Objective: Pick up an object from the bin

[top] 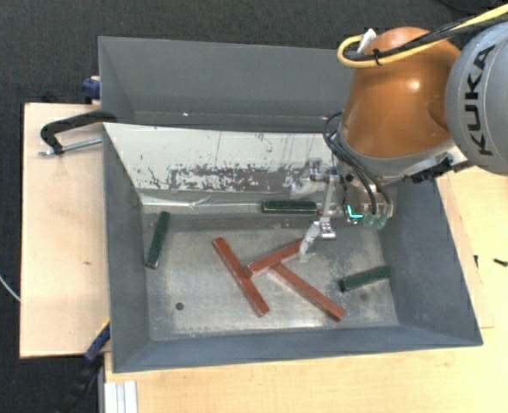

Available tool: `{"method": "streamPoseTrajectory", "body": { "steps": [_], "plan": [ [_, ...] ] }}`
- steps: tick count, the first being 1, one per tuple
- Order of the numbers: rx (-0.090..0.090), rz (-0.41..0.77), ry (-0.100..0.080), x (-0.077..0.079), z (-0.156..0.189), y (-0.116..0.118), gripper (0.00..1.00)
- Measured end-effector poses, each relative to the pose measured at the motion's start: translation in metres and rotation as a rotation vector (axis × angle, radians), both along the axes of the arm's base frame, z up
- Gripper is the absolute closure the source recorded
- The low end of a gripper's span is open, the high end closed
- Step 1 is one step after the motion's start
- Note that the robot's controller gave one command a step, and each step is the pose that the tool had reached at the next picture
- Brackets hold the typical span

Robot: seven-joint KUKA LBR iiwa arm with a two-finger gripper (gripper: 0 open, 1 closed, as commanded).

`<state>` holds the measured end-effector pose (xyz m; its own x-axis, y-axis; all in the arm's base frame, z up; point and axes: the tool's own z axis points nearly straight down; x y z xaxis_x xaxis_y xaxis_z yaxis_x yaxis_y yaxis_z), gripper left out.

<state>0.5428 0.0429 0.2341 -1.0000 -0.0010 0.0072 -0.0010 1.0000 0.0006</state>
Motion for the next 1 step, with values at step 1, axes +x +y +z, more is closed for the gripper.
{"method": "streamPoseTrajectory", "body": {
  "steps": [1],
  "plan": [
    [0.000,-0.001,-0.008,0.0015,0.0040,-0.0002,0.00]
  ]
}}
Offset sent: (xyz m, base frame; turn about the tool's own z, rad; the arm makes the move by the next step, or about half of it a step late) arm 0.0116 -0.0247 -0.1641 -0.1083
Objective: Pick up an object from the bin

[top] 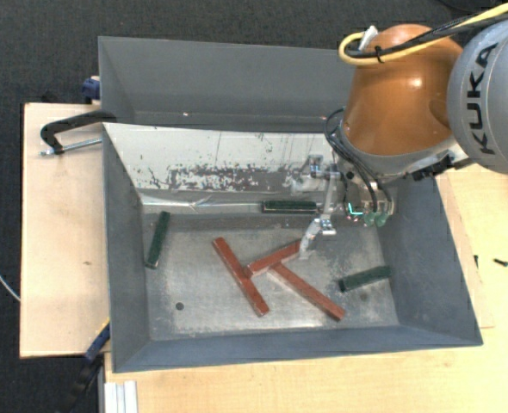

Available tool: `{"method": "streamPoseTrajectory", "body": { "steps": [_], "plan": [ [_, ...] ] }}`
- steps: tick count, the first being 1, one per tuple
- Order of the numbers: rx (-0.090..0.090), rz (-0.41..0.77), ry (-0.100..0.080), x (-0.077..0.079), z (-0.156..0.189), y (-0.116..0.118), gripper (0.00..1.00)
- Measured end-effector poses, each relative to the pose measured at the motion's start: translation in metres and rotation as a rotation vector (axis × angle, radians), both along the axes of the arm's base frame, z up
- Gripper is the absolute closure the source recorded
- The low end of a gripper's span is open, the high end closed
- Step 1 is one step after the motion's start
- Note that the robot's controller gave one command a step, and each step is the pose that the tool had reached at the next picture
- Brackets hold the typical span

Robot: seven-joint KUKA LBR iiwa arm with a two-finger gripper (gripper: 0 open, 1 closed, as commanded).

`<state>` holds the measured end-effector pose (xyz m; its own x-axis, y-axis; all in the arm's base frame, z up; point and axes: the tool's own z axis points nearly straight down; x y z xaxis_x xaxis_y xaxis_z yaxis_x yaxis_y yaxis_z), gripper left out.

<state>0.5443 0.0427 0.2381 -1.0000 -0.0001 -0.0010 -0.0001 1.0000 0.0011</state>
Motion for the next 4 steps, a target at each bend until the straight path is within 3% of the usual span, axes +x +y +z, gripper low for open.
{"method": "streamPoseTrajectory", "body": {
  "steps": [1,2,3,4],
  "plan": [
    [0.000,0.030,-0.008,0.005,-0.040,-0.005,0.00],
    [-0.001,0.156,-0.003,0.002,-0.103,-0.007,0.00],
    [0.006,0.402,0.019,0.024,-0.156,-0.017,1.00],
    [0.006,0.402,0.019,0.024,-0.156,-0.017,1.00]
  ]
}}
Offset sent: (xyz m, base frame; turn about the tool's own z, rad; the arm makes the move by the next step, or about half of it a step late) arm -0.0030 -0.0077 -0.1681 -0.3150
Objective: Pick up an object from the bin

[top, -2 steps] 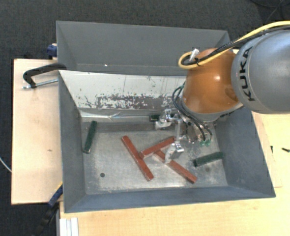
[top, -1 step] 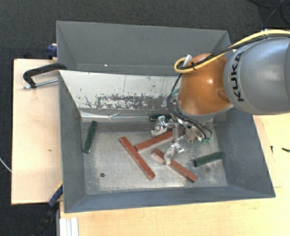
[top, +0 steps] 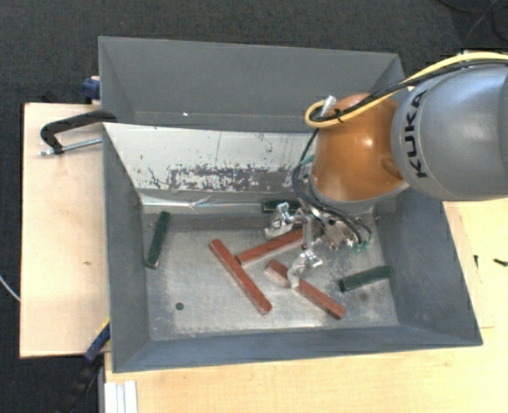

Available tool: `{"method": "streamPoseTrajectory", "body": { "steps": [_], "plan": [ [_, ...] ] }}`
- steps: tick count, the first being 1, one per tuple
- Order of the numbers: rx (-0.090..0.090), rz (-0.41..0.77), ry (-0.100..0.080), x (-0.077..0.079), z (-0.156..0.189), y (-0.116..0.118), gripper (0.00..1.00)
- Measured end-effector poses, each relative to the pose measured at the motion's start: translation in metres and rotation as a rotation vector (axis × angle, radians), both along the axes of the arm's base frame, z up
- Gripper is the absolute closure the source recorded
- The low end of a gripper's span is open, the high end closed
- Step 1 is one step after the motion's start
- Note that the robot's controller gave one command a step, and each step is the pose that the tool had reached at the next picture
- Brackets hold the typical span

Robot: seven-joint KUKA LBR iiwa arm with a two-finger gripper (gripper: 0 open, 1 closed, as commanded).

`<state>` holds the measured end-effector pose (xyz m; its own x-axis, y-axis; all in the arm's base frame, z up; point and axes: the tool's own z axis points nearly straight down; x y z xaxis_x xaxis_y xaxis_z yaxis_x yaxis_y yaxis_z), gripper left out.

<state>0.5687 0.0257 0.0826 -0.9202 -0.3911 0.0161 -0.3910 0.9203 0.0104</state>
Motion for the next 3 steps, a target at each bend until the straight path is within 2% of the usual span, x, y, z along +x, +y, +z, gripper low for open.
{"method": "streamPoseTrajectory", "body": {
  "steps": [1,2,3],
  "plan": [
    [0.000,0.154,-0.006,0.002,0.013,-0.009,1.00],
    [-0.001,0.367,-0.034,0.017,0.026,-0.026,1.00],
    [0.000,0.450,-0.033,0.012,0.216,-0.014,1.00]
  ]
}}
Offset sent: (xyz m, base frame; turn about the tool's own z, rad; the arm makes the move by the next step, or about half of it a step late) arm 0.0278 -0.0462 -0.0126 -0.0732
